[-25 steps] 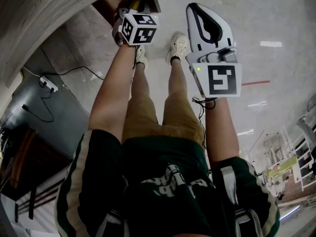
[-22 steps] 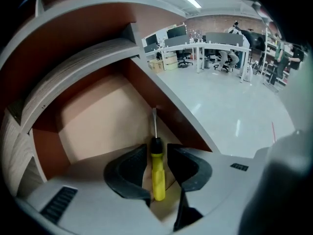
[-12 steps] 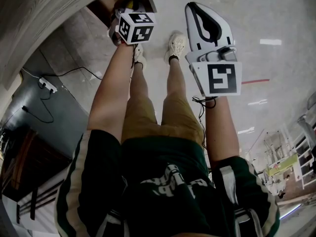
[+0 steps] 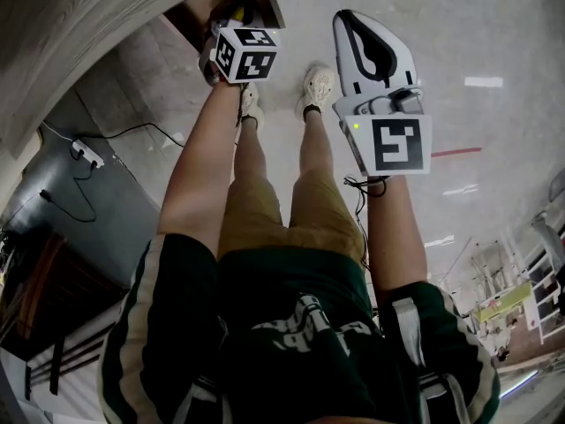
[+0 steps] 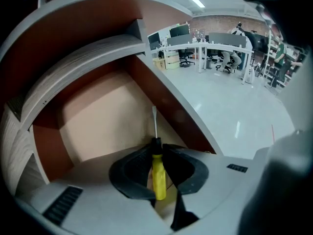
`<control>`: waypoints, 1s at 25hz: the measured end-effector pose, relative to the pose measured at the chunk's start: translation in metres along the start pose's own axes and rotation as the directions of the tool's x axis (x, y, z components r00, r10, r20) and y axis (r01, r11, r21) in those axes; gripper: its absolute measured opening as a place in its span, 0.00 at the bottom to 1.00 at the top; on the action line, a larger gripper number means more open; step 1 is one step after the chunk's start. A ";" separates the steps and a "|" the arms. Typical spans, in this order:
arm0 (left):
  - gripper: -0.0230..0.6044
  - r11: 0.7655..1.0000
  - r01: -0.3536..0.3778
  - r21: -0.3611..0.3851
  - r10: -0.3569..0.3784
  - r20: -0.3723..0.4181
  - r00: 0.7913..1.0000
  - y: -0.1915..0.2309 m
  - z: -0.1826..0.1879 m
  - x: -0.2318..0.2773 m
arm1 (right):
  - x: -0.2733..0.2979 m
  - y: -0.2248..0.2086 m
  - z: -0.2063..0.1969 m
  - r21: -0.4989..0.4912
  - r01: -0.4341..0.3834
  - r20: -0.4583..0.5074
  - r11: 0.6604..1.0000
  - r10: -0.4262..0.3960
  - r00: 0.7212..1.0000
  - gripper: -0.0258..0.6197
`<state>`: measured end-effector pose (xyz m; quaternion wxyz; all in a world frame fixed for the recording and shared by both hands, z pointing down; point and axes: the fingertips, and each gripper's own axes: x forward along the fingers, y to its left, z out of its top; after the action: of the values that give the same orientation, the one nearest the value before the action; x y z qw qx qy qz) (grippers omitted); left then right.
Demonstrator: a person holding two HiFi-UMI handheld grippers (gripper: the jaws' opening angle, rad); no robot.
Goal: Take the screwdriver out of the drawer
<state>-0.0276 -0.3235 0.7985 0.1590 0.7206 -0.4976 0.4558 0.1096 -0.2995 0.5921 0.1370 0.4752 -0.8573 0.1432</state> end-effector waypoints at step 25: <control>0.17 0.999 0.025 -0.022 -0.021 0.142 0.990 0.035 0.088 -0.217 | -0.078 0.063 0.194 -0.155 -0.027 0.082 0.988 0.040 0.996 0.09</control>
<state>-0.0335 -0.2747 0.5666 0.1373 0.7549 -0.5047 0.3956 0.0762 -0.2804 0.3769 0.1341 0.4545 -0.8787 0.0586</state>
